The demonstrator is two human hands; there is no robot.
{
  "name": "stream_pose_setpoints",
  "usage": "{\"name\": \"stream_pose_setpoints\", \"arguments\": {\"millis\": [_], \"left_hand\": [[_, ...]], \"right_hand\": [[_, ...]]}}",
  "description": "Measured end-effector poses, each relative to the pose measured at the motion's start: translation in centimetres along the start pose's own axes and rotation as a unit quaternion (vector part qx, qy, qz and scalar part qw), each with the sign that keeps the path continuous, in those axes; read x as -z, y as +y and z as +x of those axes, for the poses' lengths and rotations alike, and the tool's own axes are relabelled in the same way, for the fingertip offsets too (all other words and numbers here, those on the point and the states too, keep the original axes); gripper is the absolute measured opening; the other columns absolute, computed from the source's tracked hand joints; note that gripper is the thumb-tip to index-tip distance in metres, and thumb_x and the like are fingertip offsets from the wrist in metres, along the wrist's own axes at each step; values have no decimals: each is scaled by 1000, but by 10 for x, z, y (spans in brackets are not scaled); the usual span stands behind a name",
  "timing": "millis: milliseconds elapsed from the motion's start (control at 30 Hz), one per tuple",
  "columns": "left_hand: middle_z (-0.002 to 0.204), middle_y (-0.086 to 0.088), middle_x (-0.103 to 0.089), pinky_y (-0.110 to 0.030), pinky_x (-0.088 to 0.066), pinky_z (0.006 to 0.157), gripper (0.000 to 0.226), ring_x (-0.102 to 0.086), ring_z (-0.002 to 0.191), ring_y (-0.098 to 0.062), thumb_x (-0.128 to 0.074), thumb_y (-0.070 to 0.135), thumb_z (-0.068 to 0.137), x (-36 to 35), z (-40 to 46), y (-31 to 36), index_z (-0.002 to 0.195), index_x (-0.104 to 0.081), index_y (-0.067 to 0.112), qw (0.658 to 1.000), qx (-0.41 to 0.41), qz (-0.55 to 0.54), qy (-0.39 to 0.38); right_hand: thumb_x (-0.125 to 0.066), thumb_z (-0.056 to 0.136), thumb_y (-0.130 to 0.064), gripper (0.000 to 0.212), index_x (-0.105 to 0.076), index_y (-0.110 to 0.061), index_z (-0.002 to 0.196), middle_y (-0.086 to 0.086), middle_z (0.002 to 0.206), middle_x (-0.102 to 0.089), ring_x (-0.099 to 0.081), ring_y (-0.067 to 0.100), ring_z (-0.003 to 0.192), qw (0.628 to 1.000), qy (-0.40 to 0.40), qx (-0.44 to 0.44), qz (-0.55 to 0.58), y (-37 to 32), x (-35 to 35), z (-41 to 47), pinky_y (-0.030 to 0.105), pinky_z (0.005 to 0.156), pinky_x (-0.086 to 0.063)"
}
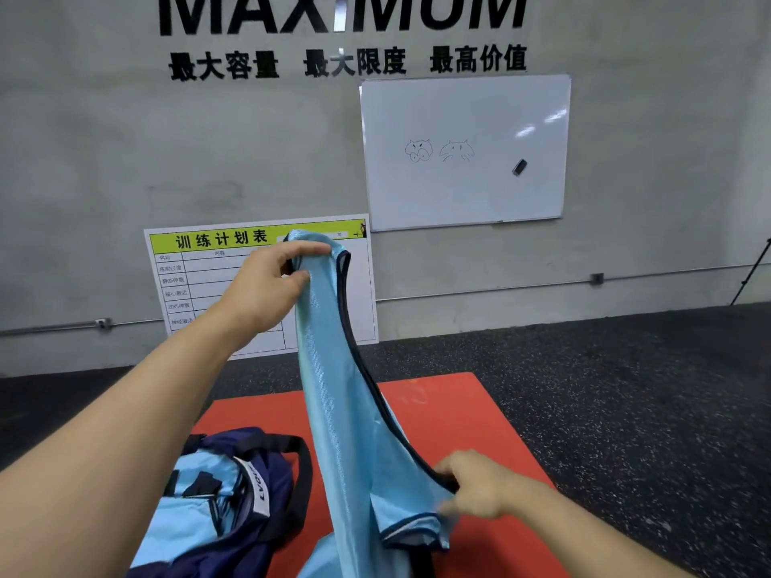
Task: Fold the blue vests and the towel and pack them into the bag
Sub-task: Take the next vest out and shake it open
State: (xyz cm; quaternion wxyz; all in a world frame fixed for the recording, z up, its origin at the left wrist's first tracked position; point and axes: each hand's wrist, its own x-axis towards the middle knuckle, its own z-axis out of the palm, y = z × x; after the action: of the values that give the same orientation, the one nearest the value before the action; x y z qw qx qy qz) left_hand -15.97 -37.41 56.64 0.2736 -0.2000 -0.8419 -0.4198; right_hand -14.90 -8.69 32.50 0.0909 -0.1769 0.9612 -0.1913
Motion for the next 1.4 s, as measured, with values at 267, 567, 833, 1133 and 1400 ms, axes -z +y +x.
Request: {"name": "stream_pose_setpoints", "arguments": {"millis": [267,567,833,1133,1400], "left_hand": [[93,-7,-65,-24,-37,46,40,-42,54,-11,-53,5,101,39,2,-21,120,-71,35,998,36,21,50],[63,-1,-42,-19,-26,38,42,-25,39,-8,-52,2,100,53,-3,-3,116,-71,36,998,10,20,58],[86,-27,-59,-28,-37,52,42,-37,54,-16,-53,3,100,59,-13,3,120,-71,35,998,-1,49,44],[76,-7,-53,-26,-32,43,41,-32,53,-17,-55,6,101,71,-13,-16,119,-70,40,997,18,65,45],[70,3,-49,-12,-33,44,32,-38,43,-5,-57,10,101,85,-12,-7,112,-72,36,997,23,40,65]], "right_hand": [[-69,86,-19,23,-73,-37,72,-15,73,-68,-56,-5,69,986,106,-53,118,42,54,-22,20,75,-50],[-80,89,-25,46,-61,-24,130,-3,125,-66,-61,3,99,974,29,4,225,-24,-24,27,10,88,-48],[-75,91,-10,34,-61,-20,120,-10,83,-62,-60,3,75,913,92,-40,395,-62,-100,77,19,81,-53],[-67,91,-11,12,-76,-13,99,2,96,-78,-67,8,84,918,150,-20,366,-39,-61,60,33,87,-55],[-72,95,-29,7,-75,-26,89,-9,84,-76,-70,6,79,907,361,16,214,-26,136,-14,26,73,-52]]}}
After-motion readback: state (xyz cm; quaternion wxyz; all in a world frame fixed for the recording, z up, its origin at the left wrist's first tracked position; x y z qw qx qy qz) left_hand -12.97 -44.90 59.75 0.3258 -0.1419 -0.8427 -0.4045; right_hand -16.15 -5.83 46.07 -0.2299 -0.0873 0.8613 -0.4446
